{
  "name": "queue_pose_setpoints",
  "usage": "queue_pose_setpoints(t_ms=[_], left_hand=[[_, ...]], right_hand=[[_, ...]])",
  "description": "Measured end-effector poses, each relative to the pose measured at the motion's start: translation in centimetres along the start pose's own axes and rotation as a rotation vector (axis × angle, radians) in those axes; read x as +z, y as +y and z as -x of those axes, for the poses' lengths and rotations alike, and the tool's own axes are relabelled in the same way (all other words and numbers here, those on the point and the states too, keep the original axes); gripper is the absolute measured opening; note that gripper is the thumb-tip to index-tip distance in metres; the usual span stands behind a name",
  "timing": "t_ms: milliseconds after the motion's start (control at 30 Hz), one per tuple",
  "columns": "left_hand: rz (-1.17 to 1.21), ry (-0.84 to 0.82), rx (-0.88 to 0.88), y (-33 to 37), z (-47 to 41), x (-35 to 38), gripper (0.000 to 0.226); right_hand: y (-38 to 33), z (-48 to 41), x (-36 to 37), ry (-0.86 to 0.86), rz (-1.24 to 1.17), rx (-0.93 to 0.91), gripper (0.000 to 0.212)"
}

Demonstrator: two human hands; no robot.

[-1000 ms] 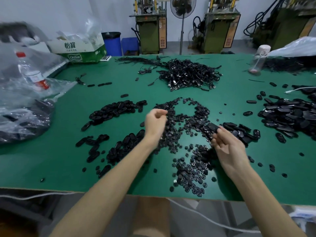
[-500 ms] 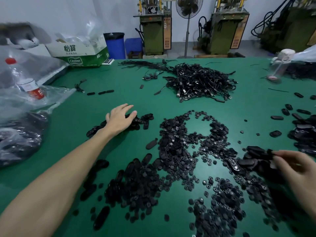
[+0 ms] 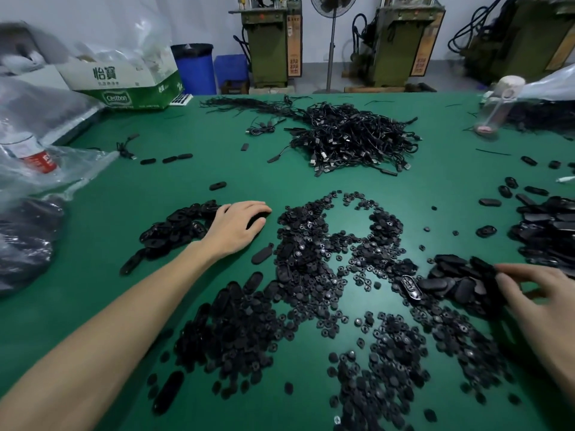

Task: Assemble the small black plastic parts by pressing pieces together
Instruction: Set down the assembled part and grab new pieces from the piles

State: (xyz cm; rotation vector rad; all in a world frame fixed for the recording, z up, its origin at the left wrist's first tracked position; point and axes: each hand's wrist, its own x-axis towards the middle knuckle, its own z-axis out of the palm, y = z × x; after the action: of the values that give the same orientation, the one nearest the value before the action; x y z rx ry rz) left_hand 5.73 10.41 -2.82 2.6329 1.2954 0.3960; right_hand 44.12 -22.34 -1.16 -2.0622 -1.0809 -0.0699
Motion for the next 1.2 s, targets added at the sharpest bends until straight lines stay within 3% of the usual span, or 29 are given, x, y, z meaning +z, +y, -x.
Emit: queue_pose_setpoints(t_ms=[233,400,567,733,1200], left_hand=[[0.043,0.027,-0.026,2.2,3.3,-0.7,0.030],[0.077,0.087,-0.048,2.0,4.1,-2.2,0.032],[0.053,0.233,-0.249,-0.8,3.4,-2.9,0.038],[0.004,0.075,-0.490,-4.2,2.9,-2.3,0.058],[0.050,0.043,-0.215,0.8,6.8,-1.5,0.042]], right_hand=[[-6.0,0.9,1.6,-0.149,0.028,-0.200,0.016],[-10.8,2.9,6.6,-0.434,0.033,-0.311,0.041],[-13.8,3.6,11.1,-0.560,0.149,-0.440,0.071],[-13.1,4.1,13.6,-0.643,0.279,-0.468,0.086],[-13.2,4.3,13.8,-0.632,0.320,-0.462,0.077]])
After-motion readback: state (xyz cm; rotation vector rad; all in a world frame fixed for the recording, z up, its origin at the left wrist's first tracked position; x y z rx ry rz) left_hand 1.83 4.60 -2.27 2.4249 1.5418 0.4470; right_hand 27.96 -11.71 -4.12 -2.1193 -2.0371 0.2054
